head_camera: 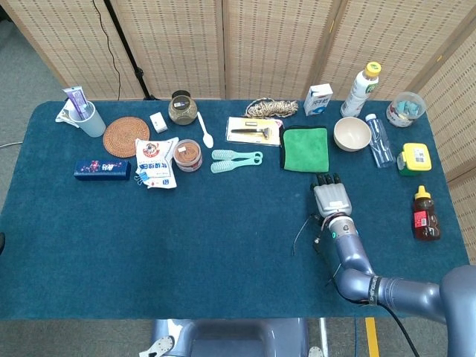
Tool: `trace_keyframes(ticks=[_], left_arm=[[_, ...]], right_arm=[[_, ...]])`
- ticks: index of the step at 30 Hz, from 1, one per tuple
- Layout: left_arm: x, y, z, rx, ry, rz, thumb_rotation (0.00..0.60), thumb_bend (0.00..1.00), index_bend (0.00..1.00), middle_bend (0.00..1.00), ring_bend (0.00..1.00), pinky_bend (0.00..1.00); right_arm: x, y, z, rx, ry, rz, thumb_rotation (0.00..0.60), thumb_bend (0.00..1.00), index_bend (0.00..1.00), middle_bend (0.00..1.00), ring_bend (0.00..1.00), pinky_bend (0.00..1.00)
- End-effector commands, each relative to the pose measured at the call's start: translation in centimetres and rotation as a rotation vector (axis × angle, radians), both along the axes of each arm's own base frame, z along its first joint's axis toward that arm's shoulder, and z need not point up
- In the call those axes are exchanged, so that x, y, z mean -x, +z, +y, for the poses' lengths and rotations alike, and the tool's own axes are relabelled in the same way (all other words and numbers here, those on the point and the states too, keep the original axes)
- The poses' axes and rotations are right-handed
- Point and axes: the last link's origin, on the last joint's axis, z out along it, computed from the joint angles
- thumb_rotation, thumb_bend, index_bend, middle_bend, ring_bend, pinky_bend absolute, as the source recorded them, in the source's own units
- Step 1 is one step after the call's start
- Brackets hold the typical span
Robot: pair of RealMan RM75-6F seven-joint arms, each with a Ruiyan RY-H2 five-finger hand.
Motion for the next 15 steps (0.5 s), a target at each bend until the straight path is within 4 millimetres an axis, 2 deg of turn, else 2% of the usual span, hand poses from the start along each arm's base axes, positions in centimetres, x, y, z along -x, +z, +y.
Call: trace_keyframes(ticks=[1, 8, 15], left_arm=[[-0.1, 0.0, 0.0, 0.001, -0.004, -0.003, 0.592, 0.38, 0.2, 0.11, 0.09, 0.04], [-0.2, -0.2, 0.0, 0.012, -0.013, -0.016, 0.592, 0.38, 0.2, 0.11, 0.09, 0.04], [-0.2, -0.2, 0.1, 0.015, -0.015, -0.015, 0.591, 0.38, 0.2, 0.11, 0.09, 0.04]], right_arm=[[-1.1, 0.9, 1.3, -0.04, 0.017, -0.065, 0.6, 0.04, 0.24, 0.0, 0.0, 0.0], [-1.7, 3.2, 3.3, -0.065, 0.051, -0.117, 0.6, 0.04, 0.25, 0.0, 0.0, 0.0], [-0.2, 5.0, 5.1, -0.062, 0.042, -0.094, 0.6, 0.04, 0.25, 0.0, 0.0, 0.0]])
